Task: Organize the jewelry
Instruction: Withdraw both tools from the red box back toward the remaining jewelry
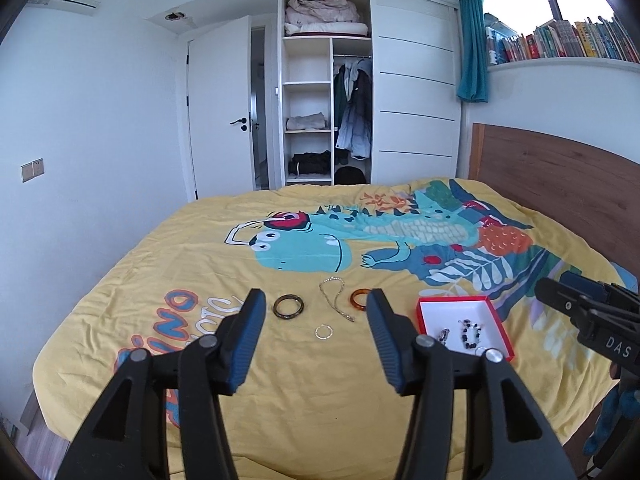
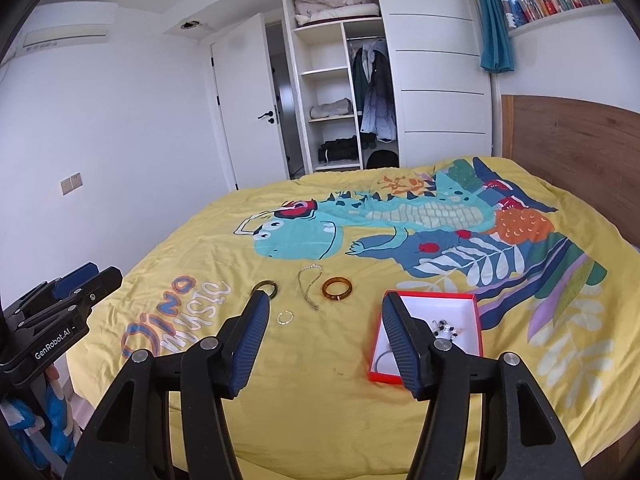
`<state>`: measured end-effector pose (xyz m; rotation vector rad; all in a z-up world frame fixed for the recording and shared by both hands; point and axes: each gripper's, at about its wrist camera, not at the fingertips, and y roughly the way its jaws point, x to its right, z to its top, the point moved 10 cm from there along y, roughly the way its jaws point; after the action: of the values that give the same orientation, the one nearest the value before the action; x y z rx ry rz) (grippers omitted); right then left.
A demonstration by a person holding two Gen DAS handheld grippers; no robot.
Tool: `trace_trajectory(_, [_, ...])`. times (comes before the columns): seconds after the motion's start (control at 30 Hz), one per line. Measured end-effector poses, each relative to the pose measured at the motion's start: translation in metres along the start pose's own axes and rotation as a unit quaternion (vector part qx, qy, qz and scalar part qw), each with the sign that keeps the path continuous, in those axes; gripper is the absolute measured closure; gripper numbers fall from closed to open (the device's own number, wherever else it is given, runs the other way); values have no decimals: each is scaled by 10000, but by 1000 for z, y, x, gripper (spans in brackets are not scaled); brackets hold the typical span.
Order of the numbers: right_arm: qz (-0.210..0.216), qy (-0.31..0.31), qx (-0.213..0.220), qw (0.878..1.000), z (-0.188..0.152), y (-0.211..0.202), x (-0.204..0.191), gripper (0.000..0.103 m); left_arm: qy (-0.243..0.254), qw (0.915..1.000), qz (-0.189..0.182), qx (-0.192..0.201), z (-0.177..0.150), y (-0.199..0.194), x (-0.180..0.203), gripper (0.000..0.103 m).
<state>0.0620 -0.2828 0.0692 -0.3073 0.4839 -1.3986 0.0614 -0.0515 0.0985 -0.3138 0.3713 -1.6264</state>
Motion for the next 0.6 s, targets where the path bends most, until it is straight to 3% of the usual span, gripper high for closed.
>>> trace_trajectory(0.6, [151,7,-617,9980,-29,70,-15,44,-231,9980,180,-566,-31,61,-28,52])
